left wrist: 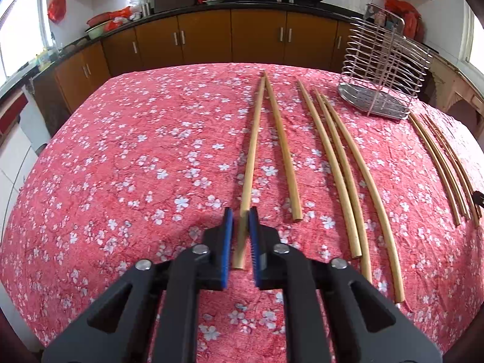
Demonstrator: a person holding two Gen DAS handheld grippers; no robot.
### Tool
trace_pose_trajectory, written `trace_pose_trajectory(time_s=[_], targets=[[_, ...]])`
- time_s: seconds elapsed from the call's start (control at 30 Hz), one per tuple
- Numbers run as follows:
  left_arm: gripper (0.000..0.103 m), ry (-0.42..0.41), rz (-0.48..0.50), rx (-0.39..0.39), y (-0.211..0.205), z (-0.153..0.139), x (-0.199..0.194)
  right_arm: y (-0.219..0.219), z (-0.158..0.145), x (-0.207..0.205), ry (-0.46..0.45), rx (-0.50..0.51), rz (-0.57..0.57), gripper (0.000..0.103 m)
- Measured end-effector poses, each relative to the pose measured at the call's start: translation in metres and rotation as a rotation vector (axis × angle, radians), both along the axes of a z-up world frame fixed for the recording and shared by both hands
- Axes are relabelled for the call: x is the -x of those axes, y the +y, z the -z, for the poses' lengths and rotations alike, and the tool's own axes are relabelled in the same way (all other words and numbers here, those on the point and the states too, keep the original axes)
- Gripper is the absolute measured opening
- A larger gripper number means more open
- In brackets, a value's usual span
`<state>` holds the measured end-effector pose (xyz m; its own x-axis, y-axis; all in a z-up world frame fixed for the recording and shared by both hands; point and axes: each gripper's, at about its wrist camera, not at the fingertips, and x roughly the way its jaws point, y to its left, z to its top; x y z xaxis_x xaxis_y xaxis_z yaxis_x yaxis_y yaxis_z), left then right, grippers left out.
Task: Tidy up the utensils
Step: 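Close the right tool on a wooden chopstick while the left tool grasps another chopstick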
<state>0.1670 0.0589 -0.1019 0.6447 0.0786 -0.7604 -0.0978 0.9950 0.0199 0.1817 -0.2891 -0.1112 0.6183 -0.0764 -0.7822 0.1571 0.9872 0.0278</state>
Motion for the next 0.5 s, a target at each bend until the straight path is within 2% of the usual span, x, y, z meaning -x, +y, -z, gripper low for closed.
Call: trace_pose_trajectory(time_s=[0.23, 0.5], targets=[[0.007, 0.012, -0.010, -0.019, -0.003, 0.000, -0.003, -0.008, 0.000, 0.003, -0.005, -0.016, 0.014, 0.009], [0.007, 0.021, -0.007, -0.006, -0.004, 0.000, -0.007, -0.010, 0.000, 0.015, -0.022, -0.024, 0.012, 0.009]])
